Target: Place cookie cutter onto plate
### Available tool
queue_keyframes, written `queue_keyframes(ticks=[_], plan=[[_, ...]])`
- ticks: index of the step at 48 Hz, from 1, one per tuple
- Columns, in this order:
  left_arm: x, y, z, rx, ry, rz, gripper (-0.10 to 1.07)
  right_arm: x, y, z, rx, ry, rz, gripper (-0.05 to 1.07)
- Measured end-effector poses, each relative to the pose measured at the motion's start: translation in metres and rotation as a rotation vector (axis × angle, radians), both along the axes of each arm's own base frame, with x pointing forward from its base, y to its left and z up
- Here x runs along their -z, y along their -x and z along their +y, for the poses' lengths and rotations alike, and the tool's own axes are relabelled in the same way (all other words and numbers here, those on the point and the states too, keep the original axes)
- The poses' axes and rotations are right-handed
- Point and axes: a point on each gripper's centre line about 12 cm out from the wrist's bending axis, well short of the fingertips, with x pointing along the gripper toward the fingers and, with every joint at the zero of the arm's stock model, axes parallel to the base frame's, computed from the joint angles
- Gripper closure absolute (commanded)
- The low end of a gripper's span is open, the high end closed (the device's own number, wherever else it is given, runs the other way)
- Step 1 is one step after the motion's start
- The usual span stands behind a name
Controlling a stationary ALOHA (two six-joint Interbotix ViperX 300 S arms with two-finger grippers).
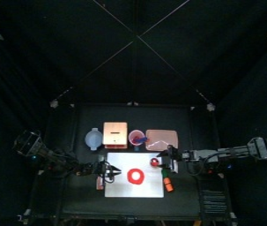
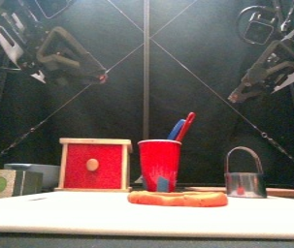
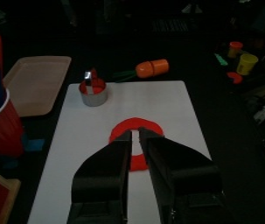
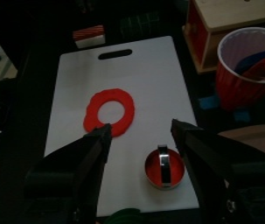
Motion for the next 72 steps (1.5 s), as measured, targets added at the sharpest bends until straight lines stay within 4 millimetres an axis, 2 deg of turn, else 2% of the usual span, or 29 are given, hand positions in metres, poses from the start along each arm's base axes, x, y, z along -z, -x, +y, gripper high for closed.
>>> queue_keyframes(ticks=[19,30,41,50,72], plan=[[0.000,-0.001,0.001,0.004,-0.012,-0.003,0.39,0.000,-0.001,0.000,0.005,-0.011,0.002,0.13],[0.000,-0.002,0.003,0.001,-0.015,-0.003,0.39,0.011,-0.004,0.000,0.014,-0.027,0.047,0.13],[0.000,-0.002,0.004,-0.002,-0.013,-0.004,0.39,0.023,-0.007,-0.002,0.012,-0.009,0.132,0.13],[0.000,-0.002,0.004,-0.001,-0.015,-0.003,0.39,0.033,-0.009,-0.006,0.011,0.010,0.272,0.13],[0.015,-0.004,0.004,-0.007,-0.030,0.040,0.39,0.042,-0.029,-0.019,0.019,0.069,0.417,0.13]])
